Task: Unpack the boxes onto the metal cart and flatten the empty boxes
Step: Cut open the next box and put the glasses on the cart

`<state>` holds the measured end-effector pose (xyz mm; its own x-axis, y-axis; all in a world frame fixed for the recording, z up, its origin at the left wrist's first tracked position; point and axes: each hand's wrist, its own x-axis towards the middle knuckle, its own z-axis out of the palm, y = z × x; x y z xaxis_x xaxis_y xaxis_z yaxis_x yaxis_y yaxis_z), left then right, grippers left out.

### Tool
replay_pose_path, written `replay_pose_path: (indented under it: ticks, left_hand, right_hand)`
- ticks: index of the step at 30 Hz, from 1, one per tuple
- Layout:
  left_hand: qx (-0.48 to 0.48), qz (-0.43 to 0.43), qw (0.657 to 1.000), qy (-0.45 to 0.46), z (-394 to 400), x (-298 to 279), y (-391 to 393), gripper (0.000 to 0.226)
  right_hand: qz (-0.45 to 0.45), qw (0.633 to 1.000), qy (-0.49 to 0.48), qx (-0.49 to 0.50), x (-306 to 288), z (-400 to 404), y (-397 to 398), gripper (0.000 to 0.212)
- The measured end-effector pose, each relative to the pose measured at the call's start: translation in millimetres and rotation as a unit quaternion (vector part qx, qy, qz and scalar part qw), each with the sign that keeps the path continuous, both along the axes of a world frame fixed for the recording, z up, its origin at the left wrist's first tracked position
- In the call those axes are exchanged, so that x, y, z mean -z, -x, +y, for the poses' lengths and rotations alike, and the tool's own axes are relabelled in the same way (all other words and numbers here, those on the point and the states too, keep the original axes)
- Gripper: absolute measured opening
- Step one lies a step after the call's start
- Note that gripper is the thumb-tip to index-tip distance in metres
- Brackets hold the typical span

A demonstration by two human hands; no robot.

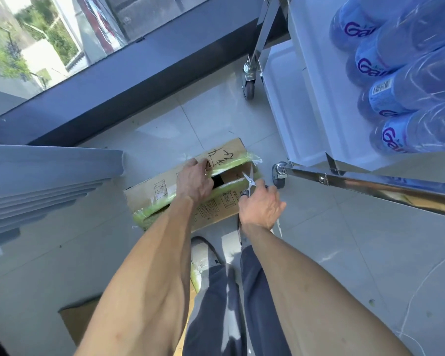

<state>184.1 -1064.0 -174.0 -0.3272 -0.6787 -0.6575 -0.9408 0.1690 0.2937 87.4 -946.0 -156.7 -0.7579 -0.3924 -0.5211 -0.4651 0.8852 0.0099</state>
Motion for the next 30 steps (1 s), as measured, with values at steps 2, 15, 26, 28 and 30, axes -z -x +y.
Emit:
replay_pose_path:
  ticks: [2, 15, 26, 28, 30]
  left_hand:
    - [-0.004, 0.017, 1.000, 0.007, 9.7, 3.9, -8.0, 0.034]
    - [-0.333, -0.149, 0.929, 0.061, 54.0, 19.7, -140.7, 0.039]
    - [-0.482, -0.141, 0.862, -0.075, 98.3, 41.3, -245.6, 0.042]
    - [-0.484, -0.129, 0.862, -0.079, 103.5, 47.3, -251.9, 0.043]
    - [-0.489, -0.110, 0.860, -0.098, 109.8, 52.7, -257.2, 0.046]
  right_hand:
    - [-0.035, 0.999, -0.028, -0.027, -1.0, 1.3, -6.1, 0.032]
    - [-0.332, 0.926, -0.022, -0.176, 4.3, -3.9, -103.0, 0.043]
    - [-0.326, 0.925, 0.015, -0.193, 24.0, -16.3, -210.5, 0.048]
    - [-0.313, 0.921, 0.029, -0.231, 26.4, -11.7, -218.9, 0.050]
    - [-0.304, 0.919, 0.023, -0.248, 28.3, -11.0, -227.1, 0.048]
